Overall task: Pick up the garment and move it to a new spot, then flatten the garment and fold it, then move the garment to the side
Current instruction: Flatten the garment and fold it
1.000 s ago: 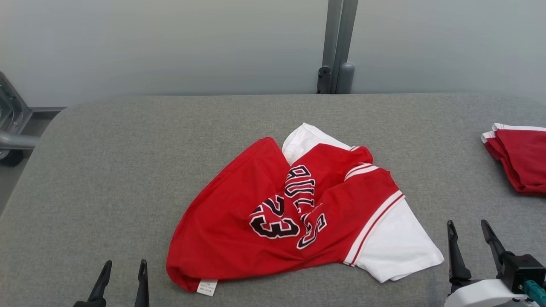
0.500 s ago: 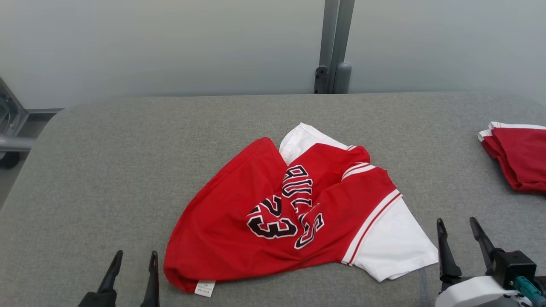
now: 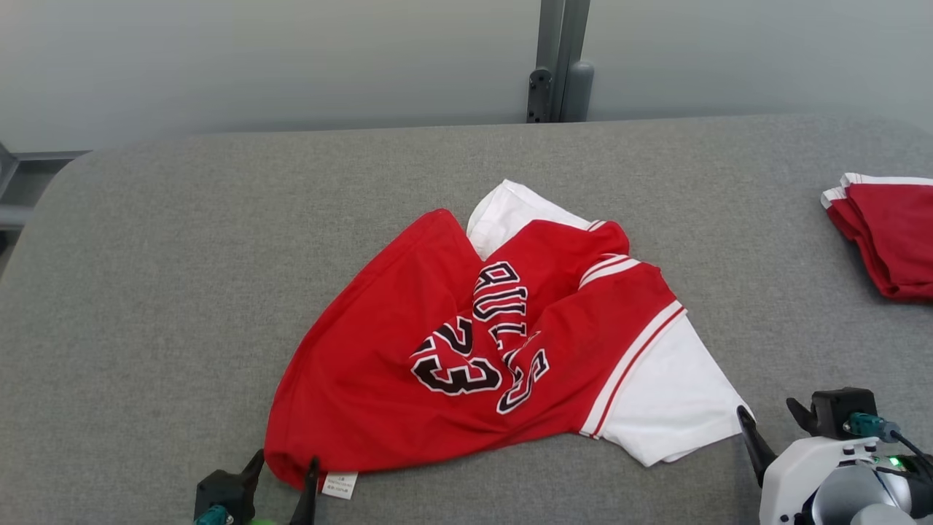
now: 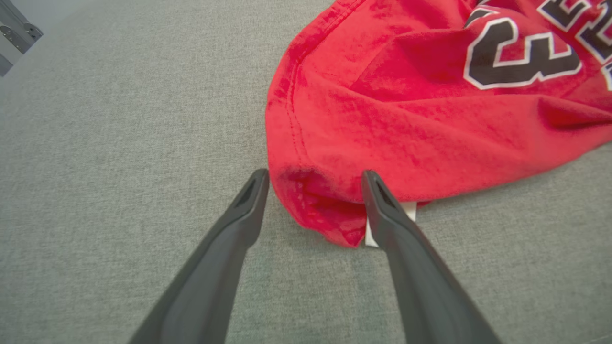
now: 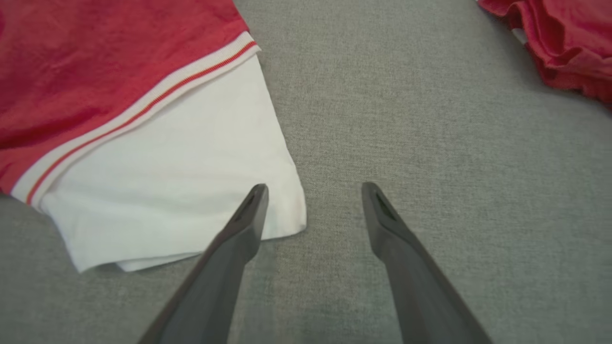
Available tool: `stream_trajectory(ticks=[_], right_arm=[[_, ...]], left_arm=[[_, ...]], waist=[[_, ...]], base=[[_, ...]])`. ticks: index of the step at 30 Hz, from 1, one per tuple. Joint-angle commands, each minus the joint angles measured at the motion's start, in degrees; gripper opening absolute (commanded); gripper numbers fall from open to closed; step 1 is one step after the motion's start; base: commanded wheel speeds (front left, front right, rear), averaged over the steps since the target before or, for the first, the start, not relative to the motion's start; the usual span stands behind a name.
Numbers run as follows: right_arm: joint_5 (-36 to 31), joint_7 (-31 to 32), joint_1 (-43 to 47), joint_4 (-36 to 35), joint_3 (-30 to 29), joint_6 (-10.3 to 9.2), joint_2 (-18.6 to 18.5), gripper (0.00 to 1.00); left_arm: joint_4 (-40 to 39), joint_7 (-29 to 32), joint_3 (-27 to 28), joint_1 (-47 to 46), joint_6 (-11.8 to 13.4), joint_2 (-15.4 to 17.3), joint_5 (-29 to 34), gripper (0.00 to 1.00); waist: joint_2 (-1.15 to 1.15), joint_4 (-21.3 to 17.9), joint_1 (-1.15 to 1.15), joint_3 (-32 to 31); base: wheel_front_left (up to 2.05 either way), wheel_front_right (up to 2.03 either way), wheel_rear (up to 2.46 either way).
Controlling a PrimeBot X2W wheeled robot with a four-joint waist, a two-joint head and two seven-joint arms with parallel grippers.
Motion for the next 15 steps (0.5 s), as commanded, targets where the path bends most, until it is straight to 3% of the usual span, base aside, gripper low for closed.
stream_trajectory(ticks=[1, 15], right_arm=[[-0.2, 0.6, -0.8, 0.7, -0.6, -0.09, -0.2, 1.0], [1.9, 1.2, -3.1, 4.3, 1.7, -0.06, -0.1, 1.0]], left_arm=[[-0.6, 0.3, 0.2, -1.2, -0.2, 0.6, -0.6, 1.0], [-2.7, 4.3, -0.7, 0.1, -0.2, 1.8, -5.1, 1.0]], waist=[[0.0, 0.1, 0.0, 1.7], [0.0, 0.7, 0.0, 4.9]], base=[[0.0, 0.0, 0.0], [0.0, 0.0, 0.0]])
